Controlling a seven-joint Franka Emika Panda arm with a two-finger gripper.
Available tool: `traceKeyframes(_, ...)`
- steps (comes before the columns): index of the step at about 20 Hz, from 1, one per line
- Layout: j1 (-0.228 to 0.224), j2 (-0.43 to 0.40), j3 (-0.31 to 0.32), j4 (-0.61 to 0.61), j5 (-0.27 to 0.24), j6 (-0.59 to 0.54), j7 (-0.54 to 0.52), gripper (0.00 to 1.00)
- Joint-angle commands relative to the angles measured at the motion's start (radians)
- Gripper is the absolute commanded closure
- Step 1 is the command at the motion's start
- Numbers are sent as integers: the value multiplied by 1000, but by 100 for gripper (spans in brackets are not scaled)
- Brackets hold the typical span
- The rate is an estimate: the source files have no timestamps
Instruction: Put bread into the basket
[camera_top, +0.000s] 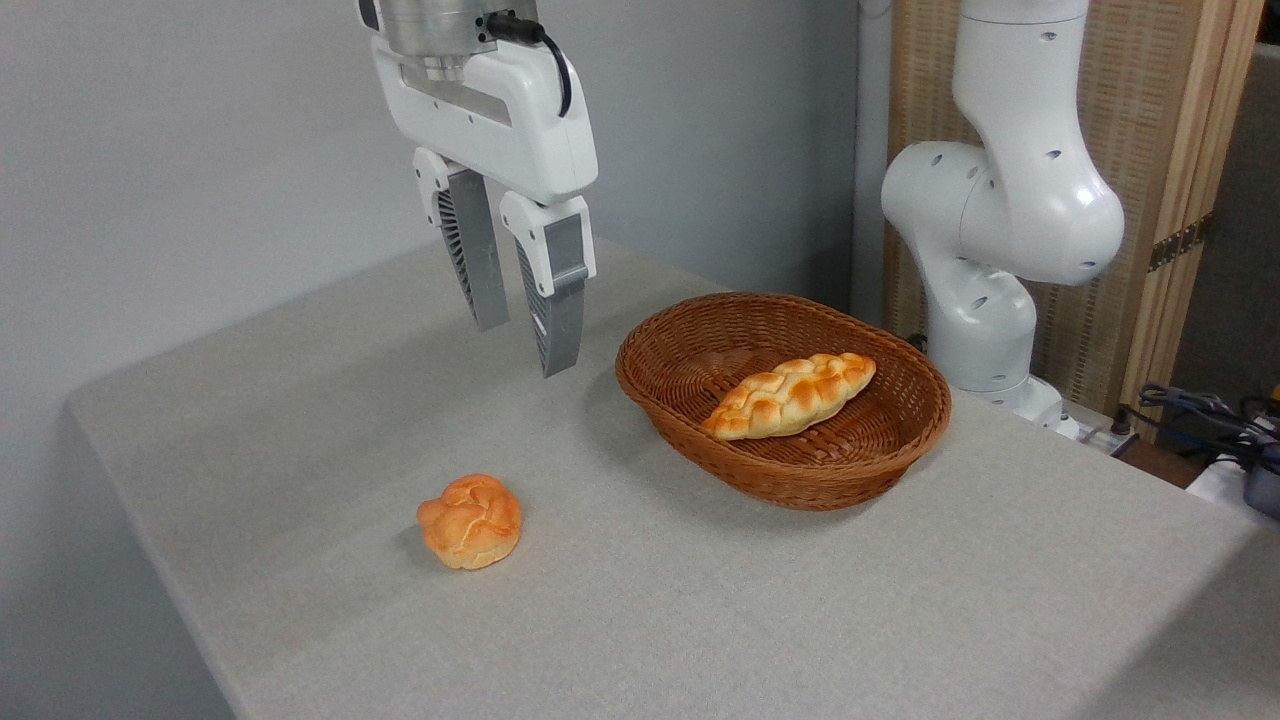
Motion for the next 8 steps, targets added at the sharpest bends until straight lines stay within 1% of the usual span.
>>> traceKeyframes(1,-1,17,1,32,8,-29,2,0)
traceKeyframes(8,-1,19,12,44,0,-31,11,0)
